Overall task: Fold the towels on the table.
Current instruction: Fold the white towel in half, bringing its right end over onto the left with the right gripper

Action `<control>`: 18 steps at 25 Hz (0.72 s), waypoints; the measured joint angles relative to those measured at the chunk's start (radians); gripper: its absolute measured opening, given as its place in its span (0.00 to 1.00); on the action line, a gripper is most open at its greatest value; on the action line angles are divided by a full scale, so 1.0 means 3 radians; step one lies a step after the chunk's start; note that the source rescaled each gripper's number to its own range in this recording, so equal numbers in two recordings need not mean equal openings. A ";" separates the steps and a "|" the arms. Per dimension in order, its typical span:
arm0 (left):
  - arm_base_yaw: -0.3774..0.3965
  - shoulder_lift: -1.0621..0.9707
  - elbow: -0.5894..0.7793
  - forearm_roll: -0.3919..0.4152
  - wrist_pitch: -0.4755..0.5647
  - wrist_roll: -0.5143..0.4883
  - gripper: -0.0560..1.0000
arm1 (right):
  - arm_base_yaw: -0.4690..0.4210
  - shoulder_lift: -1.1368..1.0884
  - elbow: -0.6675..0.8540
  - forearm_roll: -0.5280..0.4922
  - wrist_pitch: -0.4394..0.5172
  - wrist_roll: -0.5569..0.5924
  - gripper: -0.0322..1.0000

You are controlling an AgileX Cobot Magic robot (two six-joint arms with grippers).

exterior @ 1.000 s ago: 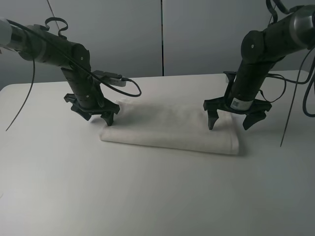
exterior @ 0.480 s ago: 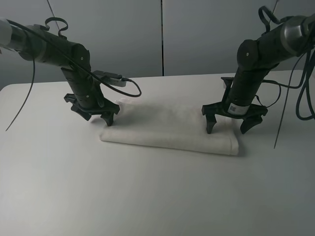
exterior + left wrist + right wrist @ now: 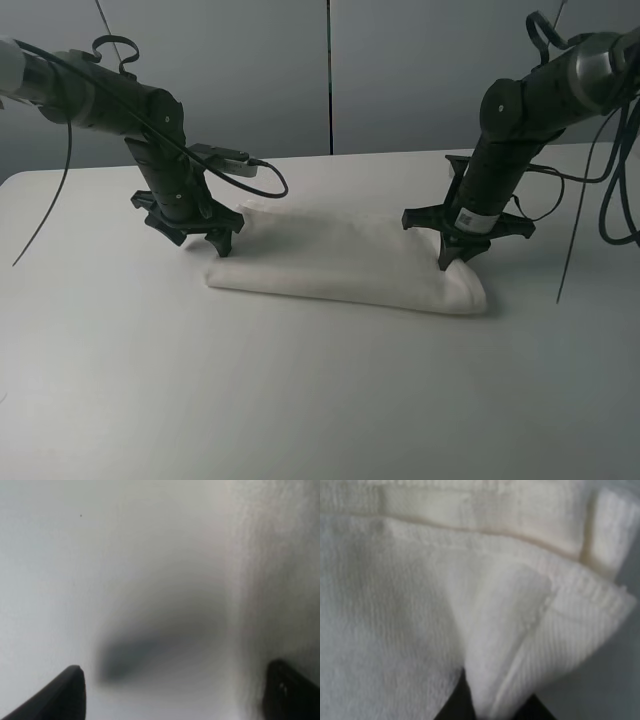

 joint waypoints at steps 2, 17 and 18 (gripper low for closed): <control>0.0000 0.0000 0.0000 0.0000 0.0000 0.0017 0.96 | 0.0000 0.0000 0.0000 0.0006 0.0000 -0.0033 0.04; 0.0000 0.0000 0.0000 -0.0007 0.0000 0.0045 0.96 | 0.0000 -0.0307 0.0000 0.0077 0.0194 -0.0241 0.04; 0.0000 0.0000 0.0000 -0.0007 0.0000 0.0045 0.96 | 0.0000 -0.0348 0.0000 0.0129 0.0223 -0.0294 0.04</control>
